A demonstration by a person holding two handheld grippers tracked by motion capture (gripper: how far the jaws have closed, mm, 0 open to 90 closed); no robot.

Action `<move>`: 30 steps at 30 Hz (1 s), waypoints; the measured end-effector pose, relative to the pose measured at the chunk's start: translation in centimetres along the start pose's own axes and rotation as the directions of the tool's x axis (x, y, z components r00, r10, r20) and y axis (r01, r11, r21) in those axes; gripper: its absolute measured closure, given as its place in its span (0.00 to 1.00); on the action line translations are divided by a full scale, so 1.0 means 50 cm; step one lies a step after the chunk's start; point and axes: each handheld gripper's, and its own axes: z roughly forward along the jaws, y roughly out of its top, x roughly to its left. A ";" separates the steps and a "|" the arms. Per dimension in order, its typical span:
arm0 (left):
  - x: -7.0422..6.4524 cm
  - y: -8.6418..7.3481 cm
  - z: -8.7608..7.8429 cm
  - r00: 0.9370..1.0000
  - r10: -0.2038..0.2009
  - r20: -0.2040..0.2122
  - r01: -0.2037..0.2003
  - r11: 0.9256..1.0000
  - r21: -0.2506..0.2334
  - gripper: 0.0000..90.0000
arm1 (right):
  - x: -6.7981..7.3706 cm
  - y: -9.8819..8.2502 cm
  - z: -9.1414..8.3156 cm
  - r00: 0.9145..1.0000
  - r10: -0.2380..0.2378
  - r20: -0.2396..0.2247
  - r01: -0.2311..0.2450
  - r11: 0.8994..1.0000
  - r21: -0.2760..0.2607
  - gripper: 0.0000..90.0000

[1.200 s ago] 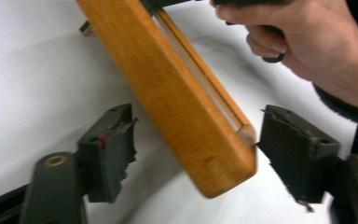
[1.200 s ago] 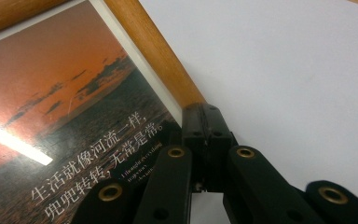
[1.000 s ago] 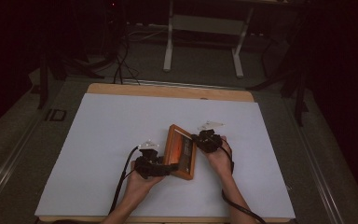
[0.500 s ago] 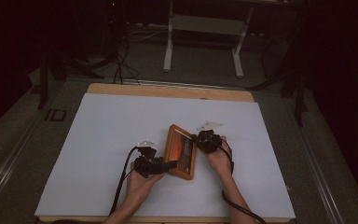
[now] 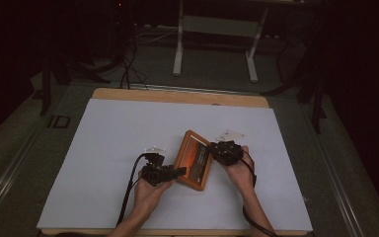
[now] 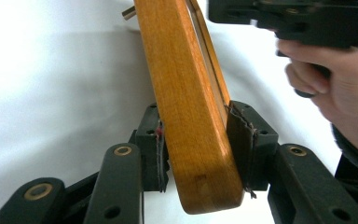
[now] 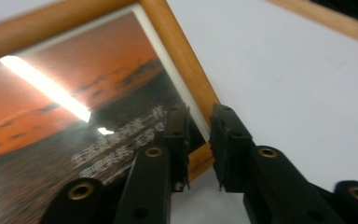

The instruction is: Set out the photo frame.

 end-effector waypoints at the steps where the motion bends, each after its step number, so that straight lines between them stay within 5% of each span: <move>1: -0.002 0.001 0.000 1.000 0.005 0.001 -0.005 1.000 -0.002 0.68 | 0.001 0.001 -0.011 1.000 -0.001 0.001 0.001 1.000 -0.012 0.81; 8: -0.023 0.007 0.003 0.998 0.056 -0.008 -0.056 0.998 -0.025 0.71 | 0.010 0.011 -0.081 1.000 -0.013 0.017 0.015 0.997 -0.070 0.76; 16: -0.054 0.013 0.008 0.989 0.143 -0.025 -0.144 0.989 -0.043 0.74 | 0.012 0.020 -0.122 0.999 -0.014 0.029 0.017 0.993 -0.115 0.71; 30: -0.121 0.020 0.032 0.952 0.298 -0.062 -0.302 0.951 -0.066 0.75 | 0.025 0.038 -0.185 0.995 -0.003 0.105 0.024 0.980 -0.196 0.72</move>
